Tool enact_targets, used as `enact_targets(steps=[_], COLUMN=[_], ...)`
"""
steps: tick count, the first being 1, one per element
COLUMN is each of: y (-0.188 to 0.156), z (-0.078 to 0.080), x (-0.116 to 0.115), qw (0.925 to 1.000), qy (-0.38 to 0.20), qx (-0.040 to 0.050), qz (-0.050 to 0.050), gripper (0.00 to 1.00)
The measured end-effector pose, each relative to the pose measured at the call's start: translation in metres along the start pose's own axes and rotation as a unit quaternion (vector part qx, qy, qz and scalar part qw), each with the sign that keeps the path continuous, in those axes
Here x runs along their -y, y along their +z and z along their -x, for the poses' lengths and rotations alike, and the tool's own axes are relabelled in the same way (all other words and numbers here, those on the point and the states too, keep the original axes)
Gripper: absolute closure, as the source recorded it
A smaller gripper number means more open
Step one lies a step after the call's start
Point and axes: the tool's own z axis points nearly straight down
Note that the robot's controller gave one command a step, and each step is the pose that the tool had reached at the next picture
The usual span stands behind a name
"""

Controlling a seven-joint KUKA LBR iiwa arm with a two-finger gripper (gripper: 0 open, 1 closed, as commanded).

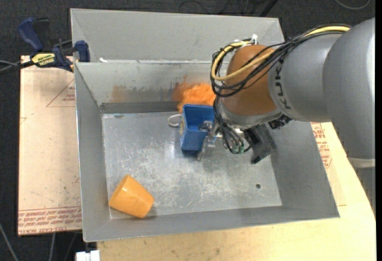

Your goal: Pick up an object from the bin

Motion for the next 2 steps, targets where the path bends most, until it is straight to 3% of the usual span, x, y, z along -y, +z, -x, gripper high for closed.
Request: enact_targets(steps=[2], y=[-0.0037], z=[-0.0009], x=[0.0], qw=[1.0], qy=[0.0], qx=[-0.0014], qz=[0.0], gripper=[1.0])
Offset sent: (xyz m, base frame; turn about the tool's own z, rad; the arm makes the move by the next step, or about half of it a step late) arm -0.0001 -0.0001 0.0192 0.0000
